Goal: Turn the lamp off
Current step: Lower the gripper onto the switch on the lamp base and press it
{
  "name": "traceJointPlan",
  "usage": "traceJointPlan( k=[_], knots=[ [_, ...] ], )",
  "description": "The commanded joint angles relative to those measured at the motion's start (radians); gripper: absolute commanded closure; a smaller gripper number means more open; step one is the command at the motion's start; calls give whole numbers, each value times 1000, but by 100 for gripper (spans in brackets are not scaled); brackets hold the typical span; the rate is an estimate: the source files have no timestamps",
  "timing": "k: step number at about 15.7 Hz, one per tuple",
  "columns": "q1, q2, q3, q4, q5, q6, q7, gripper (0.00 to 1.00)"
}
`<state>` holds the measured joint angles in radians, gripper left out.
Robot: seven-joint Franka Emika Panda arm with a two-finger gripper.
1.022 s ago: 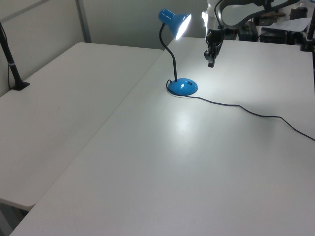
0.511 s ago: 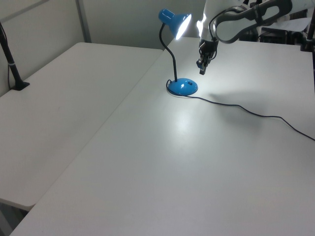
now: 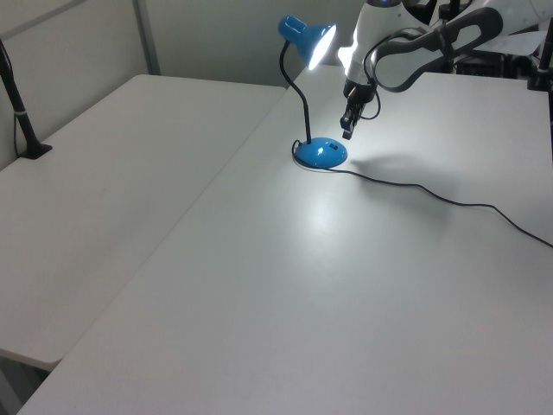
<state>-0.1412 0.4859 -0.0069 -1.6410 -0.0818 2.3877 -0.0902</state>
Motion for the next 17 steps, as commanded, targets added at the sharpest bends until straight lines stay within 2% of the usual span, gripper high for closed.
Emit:
traceJointPlan(
  k=[1,17],
  knots=[
    [-14,17,-1,-8,-7,73,-59,100],
    [-14,59,10,-6,5,137,-56,100]
  ],
)
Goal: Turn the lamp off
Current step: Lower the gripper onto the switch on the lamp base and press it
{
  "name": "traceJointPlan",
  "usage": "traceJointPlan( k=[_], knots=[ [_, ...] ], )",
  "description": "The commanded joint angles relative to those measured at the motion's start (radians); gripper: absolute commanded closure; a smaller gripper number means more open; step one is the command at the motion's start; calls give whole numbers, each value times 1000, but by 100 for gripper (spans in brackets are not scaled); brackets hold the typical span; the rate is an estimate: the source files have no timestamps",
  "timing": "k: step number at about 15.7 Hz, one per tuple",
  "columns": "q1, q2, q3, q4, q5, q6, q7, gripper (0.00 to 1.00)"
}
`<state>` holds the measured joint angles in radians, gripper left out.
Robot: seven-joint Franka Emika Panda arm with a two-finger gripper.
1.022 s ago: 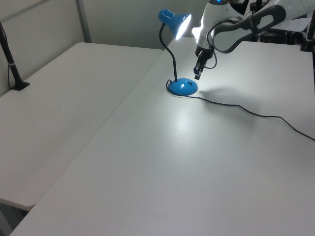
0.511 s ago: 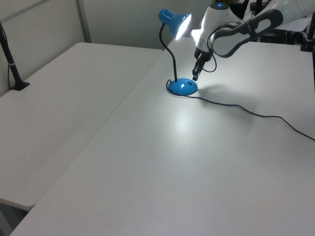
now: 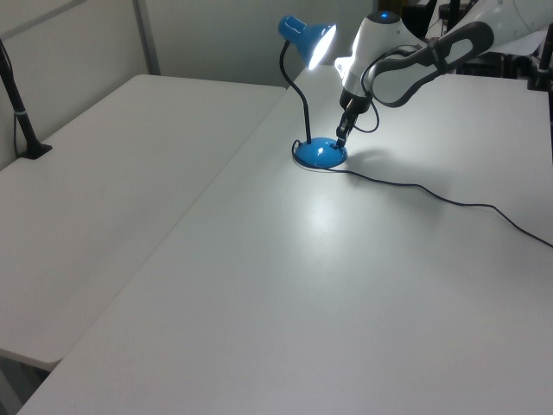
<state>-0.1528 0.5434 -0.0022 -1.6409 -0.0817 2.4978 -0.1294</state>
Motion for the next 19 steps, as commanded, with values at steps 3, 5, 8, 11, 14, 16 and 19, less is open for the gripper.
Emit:
traceJointPlan(
  k=[3,5,8,11,14,16,19],
  knots=[
    [-2,10,5,-7,0,27,-18,100],
    [-2,16,7,-5,0,35,-18,100],
    [-2,23,7,-5,0,47,-15,100],
    [-2,35,8,-7,-1,47,-15,100],
    [-2,47,8,-5,-6,47,-15,100],
    [-2,44,8,-7,-6,47,-16,100],
    [-4,-43,8,-42,-1,-55,-7,100]
  ],
)
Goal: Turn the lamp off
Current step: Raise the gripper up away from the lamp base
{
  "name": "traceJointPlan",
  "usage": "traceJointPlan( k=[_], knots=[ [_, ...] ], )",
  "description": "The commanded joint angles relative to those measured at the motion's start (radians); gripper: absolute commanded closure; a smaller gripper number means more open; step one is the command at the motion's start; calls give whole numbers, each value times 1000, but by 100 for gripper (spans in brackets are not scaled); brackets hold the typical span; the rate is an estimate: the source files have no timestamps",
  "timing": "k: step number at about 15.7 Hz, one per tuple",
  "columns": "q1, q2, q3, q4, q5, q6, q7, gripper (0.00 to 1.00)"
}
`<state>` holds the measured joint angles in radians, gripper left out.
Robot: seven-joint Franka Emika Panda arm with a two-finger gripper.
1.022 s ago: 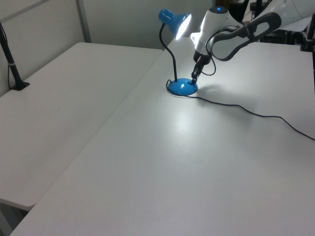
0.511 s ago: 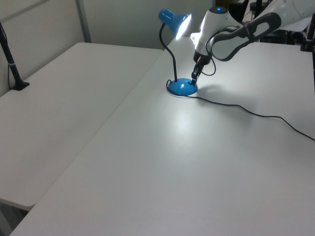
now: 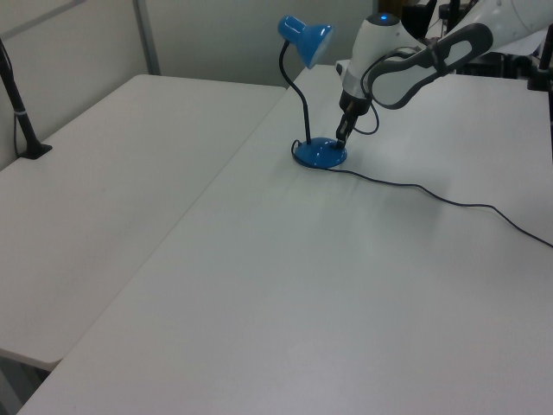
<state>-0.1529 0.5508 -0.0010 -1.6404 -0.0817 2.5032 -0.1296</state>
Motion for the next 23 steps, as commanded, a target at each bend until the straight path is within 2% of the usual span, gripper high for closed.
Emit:
traceJointPlan(
  k=[1,7,10,14,16,17,18,19,23],
  knots=[
    [1,-77,7,-45,-1,-128,-2,100],
    [97,-225,15,-42,-9,-450,105,100],
    [189,-340,13,-38,-36,-617,160,97],
    [257,-483,4,-42,-38,-744,212,85],
    [276,-523,-16,-42,-32,-777,212,72],
    [280,-526,-17,-42,-30,-777,212,55],
    [277,-525,-17,-42,-27,-776,212,8],
    [277,-522,-17,-42,-27,-774,212,0],
    [266,-517,-17,-36,-24,-781,214,0]
  ],
)
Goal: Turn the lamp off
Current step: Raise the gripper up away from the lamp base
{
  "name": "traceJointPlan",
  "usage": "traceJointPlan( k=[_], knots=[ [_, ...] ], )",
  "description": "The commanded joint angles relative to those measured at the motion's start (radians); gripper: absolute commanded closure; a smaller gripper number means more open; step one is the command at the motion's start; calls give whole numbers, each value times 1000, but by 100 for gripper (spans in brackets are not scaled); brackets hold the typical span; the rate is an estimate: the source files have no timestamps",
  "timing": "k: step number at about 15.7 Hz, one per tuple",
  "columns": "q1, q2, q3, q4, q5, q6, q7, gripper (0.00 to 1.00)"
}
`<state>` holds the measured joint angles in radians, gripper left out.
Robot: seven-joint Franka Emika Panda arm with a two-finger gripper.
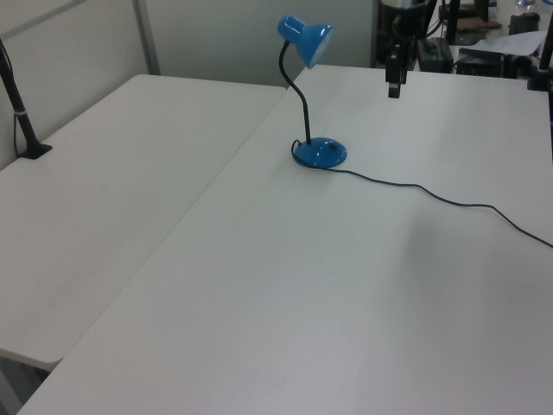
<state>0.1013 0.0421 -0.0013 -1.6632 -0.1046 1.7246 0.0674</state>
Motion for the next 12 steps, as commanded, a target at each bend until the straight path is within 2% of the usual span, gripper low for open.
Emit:
traceJointPlan(
  k=[1,8,12],
  knots=[
    [9,-11,-19,-10,-1,-5,17,0],
    [-6,4,-17,40,0,-5,20,0],
    [-5,4,-17,39,-1,-20,18,0]
  ],
)
